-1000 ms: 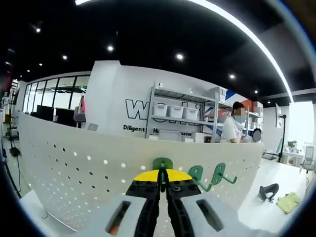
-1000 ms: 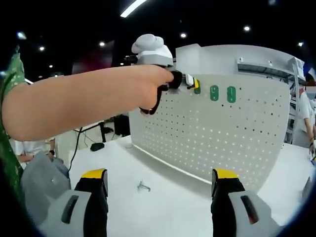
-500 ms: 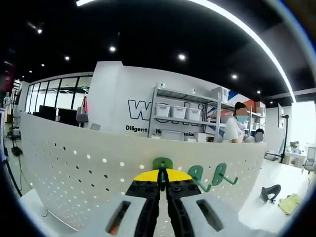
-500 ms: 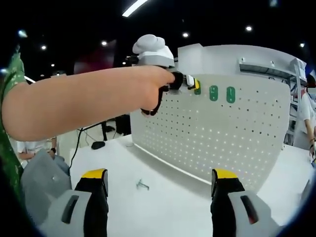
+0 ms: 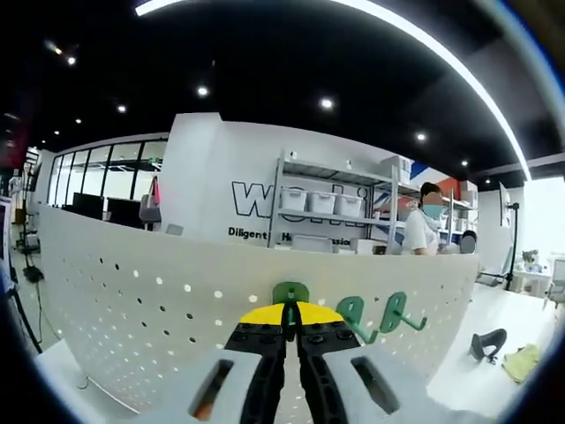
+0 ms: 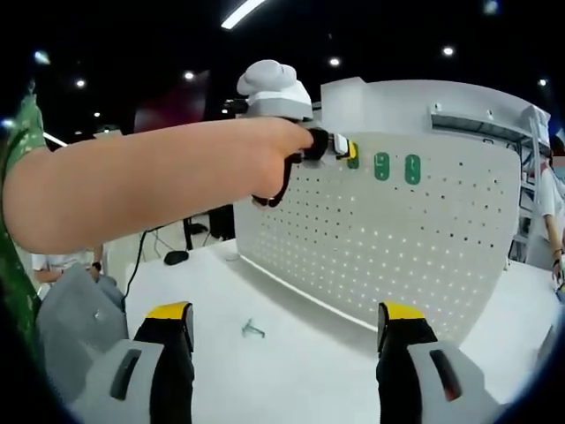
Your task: Insert the hook assembly into the mounting plate slot until the hook locks in place.
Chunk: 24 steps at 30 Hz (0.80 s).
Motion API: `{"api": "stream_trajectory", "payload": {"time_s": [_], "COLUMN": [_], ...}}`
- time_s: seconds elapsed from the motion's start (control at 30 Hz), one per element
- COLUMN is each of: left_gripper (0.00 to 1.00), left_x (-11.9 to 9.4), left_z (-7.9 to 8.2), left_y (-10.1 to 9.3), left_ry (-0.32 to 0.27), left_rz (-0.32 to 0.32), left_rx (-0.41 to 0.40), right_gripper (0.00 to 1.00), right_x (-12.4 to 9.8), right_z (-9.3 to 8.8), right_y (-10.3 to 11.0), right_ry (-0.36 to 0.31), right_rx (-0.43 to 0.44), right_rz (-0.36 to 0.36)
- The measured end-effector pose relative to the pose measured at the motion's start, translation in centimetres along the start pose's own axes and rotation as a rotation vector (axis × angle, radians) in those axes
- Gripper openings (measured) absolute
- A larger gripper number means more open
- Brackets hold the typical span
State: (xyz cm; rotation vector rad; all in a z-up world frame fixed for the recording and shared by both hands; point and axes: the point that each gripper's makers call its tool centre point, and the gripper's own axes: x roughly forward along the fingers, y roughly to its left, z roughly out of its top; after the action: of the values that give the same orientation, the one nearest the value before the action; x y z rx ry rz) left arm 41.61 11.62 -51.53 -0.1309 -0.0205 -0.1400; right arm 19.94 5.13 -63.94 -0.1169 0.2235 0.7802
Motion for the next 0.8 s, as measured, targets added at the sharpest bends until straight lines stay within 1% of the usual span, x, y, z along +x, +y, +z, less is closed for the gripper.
{"api": "stream_trajectory", "payload": {"time_s": [0.1, 0.8], "left_gripper": [0.03, 0.03], "left_x": [-0.07, 0.05], "left_z": [-0.22, -0.27], "left_y": [0.16, -0.11], "left_ry": [0.004, -0.005], "left_rz": [0.004, 0.002], "left_rx": [0.001, 0.029], "right_gripper": [0.87, 0.87], "right_x": [0.08, -0.15], "right_z": [0.05, 0.09], "right_y": [0.01, -0.35], "right_ry": [-0.002, -0.004], "right_rx": [-0.001, -0.002], "right_rz": [0.003, -0.001]}}
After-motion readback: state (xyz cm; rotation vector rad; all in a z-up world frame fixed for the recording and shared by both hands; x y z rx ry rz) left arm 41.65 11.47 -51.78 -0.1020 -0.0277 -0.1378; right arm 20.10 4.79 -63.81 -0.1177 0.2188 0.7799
